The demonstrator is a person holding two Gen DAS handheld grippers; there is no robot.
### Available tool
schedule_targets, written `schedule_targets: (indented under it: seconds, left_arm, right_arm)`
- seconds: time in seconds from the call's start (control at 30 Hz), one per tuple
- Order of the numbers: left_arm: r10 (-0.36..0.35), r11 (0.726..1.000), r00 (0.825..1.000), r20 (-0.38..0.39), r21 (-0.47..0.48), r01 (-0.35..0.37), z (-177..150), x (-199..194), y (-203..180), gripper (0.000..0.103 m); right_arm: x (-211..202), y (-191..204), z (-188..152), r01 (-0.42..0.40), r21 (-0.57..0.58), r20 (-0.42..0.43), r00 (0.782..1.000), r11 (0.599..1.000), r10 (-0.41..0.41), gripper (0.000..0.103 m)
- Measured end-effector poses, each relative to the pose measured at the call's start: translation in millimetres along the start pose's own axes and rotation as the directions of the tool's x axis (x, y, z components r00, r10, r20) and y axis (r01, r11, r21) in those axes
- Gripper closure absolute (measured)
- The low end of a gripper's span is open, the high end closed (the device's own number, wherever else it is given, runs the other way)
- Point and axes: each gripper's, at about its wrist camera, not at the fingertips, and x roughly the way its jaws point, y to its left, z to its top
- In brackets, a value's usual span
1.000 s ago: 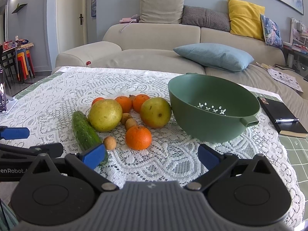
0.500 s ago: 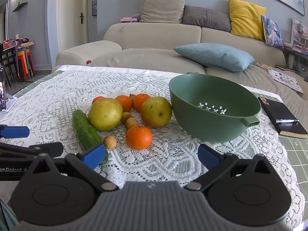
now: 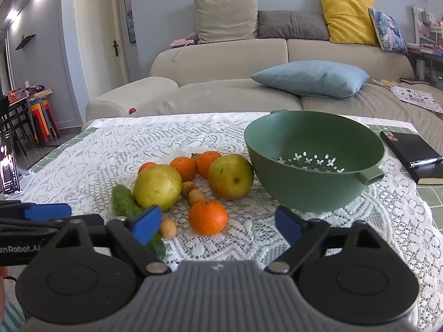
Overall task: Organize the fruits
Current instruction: 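Grasp the large yellow-green pear with the left tool while the right tool grasps the smaller pear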
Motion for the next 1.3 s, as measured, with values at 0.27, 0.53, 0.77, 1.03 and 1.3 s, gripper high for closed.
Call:
schedule_targets:
  seconds: [0.27, 0.53, 0.77, 1.03, 1.3]
  left_arm:
    - [-0.046, 0.995, 0.999, -0.004, 0.085, 0.046, 16.5, 19.3, -10.6, 0.026]
    - [-0.055, 0.993, 0.997, -0.059, 0.101, 0.061, 27.6, 52.0, -6.7, 0.025]
    - [-0.057, 0.993, 0.996, -0.067, 0.099, 0.063, 34.2, 74.0, -1.2, 0.025]
    - [-0.069, 0.987, 0.994, -0.085, 0.141, 0.081, 38.1, 89.2, -5.5, 0.02]
    - [-0.04, 0.99, 0.993, -0.107, 0.127, 0.054, 41.1, 104.2, 0.5, 0.018]
  right_arm:
    - [24.0, -20.8, 14.0, -0.038, 0.178, -0.048, 0.998, 0.983, 0.047, 0.031]
    - [55.3, -36.4, 25.4, -0.037, 0.335, -0.109, 0.991, 0.942, 0.077, 0.031]
    - [82.2, -43.5, 27.7, -0.008, 0.44, -0.124, 0.99, 0.898, 0.069, 0.031]
    - [103.8, -51.2, 29.0, 0.003, 0.511, -0.138, 0.987, 0.86, 0.078, 0.031]
    - [115.9, -56.4, 30.3, 0.022, 0.537, -0.131, 0.99, 0.844, 0.057, 0.031]
